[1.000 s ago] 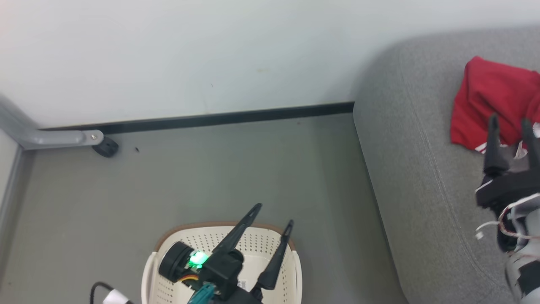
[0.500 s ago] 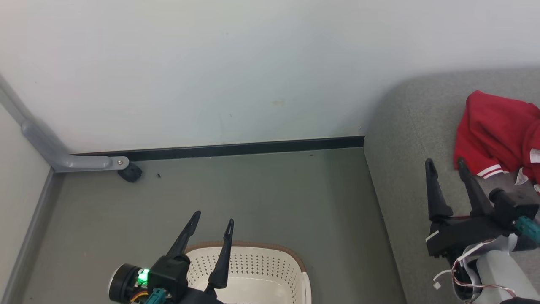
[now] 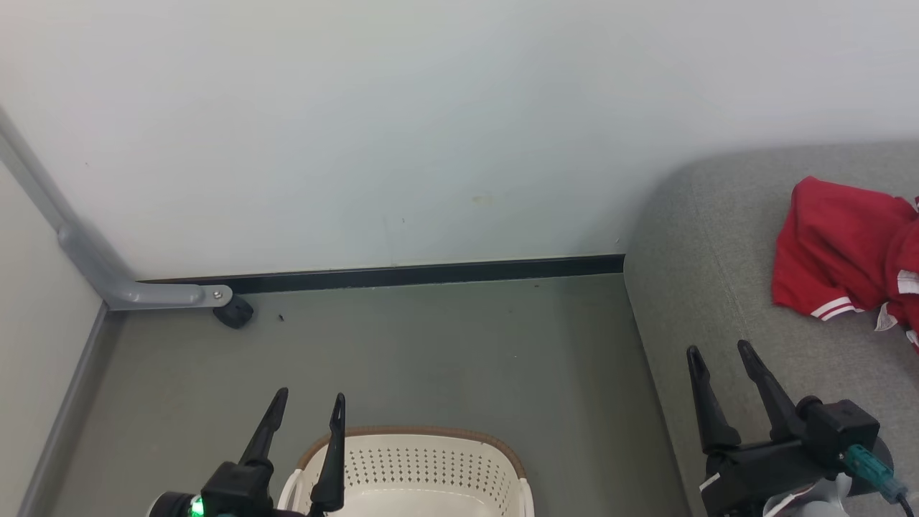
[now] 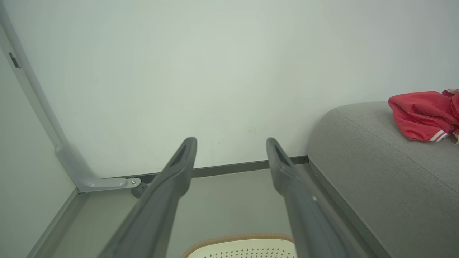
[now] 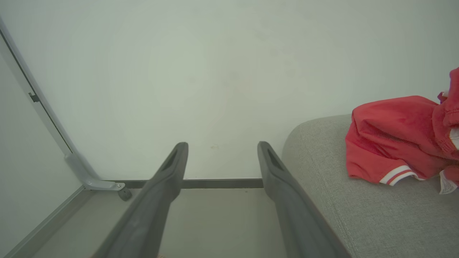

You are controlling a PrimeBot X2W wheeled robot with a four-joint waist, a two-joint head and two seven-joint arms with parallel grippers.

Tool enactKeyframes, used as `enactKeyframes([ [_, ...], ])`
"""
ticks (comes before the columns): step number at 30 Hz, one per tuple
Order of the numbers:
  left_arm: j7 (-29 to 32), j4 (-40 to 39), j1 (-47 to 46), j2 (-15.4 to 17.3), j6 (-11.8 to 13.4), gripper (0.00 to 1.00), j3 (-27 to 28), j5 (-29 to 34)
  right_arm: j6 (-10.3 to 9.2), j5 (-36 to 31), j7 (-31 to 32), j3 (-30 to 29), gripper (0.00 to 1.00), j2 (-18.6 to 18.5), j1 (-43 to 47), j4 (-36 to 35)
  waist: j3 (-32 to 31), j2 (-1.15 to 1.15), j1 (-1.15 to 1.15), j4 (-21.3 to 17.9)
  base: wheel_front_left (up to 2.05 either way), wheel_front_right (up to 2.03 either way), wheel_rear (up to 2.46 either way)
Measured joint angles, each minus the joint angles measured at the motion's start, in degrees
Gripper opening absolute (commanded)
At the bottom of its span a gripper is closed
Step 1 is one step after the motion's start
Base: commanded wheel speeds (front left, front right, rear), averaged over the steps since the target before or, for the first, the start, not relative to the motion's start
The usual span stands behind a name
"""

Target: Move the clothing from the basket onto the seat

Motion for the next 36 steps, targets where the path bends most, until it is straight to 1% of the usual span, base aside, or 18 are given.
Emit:
enactKeyframes([
  [4, 0.01, 0.2, 2.18, -0.11, 0.05, 1.0, 1.03, -0.16, 0.0, 0.0, 0.0, -0.35, 1.0, 0.12, 3.07, -1.69, -0.48, 0.0, 0.0, 0.12, 0.0, 0.0, 0.0],
  [13, -0.01, 0.81, 3.51, -0.83, 0.08, 1.0, 1.96, -0.14, -0.36, -0.54, 0.0, -0.78, 1.0, -0.38, 7.86, -3.67, -1.51, 0.0, 0.0, 0.95, 0.0, 0.0, 0.0],
  [16, -0.01, 0.83, 4.74, -0.91, 0.49, 1.0, 2.21, -0.12, -0.36, -1.19, 0.0, -0.6, 1.0, -0.88, 8.29, -4.05, -1.6, 0.0, 0.0, 1.14, 0.0, 0.0, 0.0],
  [21, -0.08, 0.81, 4.87, -1.52, 0.49, 1.0, 2.7, 0.15, -0.62, -1.51, 0.0, -0.68, 1.0, -1.98, 9.21, -4.86, -1.61, 0.0, 0.0, 1.41, 0.0, 0.0, 0.0],
  [32, -0.18, 0.81, 4.88, -2.02, 0.51, 1.0, 3.41, 0.63, -1.12, -1.51, 0.09, -0.96, 1.0, -2.2, 10.14, -6.58, -1.58, 0.0, 0.0, 1.57, 0.0, 0.0, 0.0],
  [34, -0.18, 0.81, 4.88, -2.08, 0.51, 1.0, 3.45, 0.63, -1.57, -1.51, 0.49, -1.02, 1.0, -2.2, 10.2, -6.87, -1.56, 0.0, 0.0, 1.58, 0.0, 0.0, 0.0],
  [36, -0.18, 0.81, 4.88, -2.1, 0.51, 1.0, 3.49, 0.64, -1.59, -1.51, 0.51, -1.12, 1.0, -2.2, 10.2, -7.08, -1.55, 0.0, 0.0, 1.59, 0.0, 0.0, 0.0],
])
